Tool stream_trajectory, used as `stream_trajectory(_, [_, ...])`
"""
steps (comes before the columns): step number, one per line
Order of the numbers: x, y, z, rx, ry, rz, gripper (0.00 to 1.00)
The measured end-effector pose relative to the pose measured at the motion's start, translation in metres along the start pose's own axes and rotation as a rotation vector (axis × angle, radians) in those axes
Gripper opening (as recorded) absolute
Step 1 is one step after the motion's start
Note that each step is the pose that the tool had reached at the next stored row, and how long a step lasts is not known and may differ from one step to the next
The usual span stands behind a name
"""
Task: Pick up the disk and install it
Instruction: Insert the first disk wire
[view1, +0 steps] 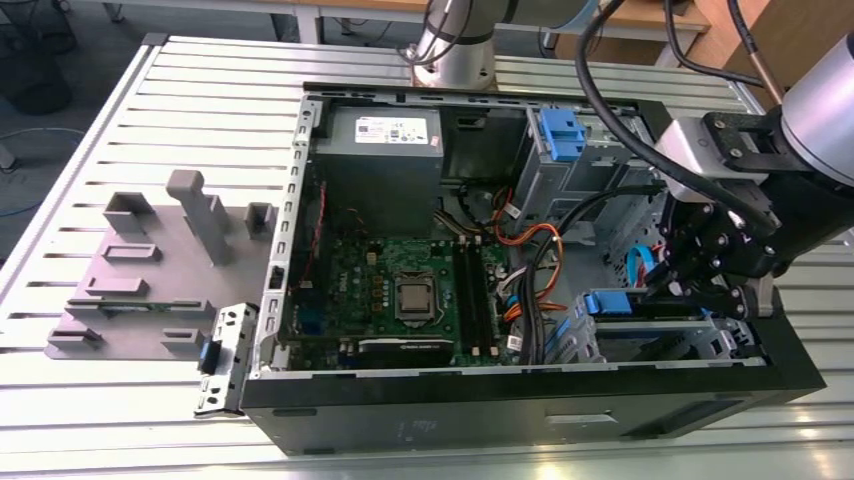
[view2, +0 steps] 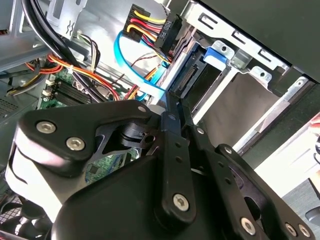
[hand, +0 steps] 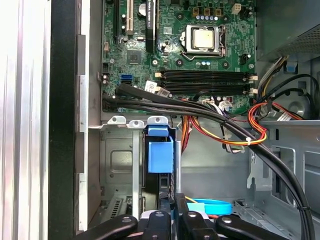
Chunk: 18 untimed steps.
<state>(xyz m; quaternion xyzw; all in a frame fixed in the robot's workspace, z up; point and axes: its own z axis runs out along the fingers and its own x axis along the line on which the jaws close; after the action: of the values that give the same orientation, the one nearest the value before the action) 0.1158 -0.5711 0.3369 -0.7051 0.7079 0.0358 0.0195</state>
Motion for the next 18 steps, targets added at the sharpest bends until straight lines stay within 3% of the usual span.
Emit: stream_trajectory(18, [0.0024,-0.0002,0.0074,0.0005,-0.0015,0.000,0.17])
